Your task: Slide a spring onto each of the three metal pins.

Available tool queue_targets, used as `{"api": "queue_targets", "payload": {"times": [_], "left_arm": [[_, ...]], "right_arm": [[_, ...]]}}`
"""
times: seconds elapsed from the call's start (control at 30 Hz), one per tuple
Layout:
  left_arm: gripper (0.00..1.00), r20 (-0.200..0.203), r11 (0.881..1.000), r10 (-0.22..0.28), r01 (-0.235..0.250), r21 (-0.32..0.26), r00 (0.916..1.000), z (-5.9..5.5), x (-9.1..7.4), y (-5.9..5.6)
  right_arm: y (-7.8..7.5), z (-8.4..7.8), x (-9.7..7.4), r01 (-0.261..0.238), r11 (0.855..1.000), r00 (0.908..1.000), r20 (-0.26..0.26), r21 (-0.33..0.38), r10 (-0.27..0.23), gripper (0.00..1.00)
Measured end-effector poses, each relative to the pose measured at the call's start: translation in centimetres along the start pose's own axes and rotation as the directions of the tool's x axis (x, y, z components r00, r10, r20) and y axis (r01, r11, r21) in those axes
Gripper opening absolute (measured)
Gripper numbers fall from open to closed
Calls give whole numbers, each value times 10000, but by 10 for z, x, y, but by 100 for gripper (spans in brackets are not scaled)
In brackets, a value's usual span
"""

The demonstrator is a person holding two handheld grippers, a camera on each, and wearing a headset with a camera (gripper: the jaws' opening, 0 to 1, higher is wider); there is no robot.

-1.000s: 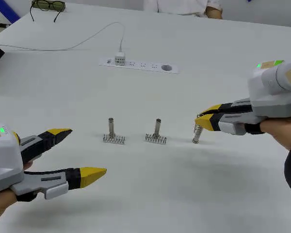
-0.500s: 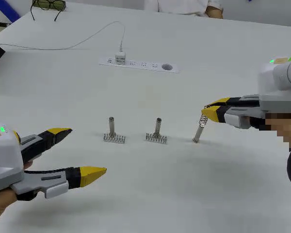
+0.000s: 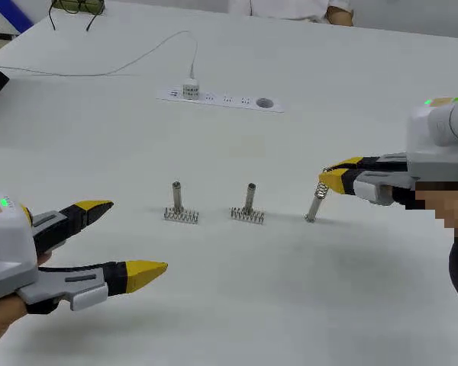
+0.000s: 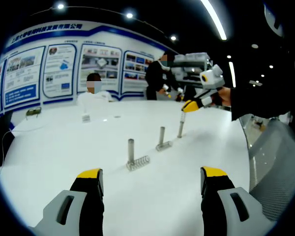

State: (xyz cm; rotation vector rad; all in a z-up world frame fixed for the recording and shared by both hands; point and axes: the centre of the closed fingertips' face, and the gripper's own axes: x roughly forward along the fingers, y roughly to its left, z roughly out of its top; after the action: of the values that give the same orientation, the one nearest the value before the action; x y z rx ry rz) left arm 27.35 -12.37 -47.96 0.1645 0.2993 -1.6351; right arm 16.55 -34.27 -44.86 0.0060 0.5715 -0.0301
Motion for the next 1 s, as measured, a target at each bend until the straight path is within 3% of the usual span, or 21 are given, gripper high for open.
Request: {"api": "queue_targets", "payload": {"times": [1.0], "left_arm": [[82, -43, 10000, 17, -17, -63, 10000, -3, -1, 1]], "right_arm": [[1, -41, 25, 298, 9996, 9963, -807, -26, -299, 12]]}}
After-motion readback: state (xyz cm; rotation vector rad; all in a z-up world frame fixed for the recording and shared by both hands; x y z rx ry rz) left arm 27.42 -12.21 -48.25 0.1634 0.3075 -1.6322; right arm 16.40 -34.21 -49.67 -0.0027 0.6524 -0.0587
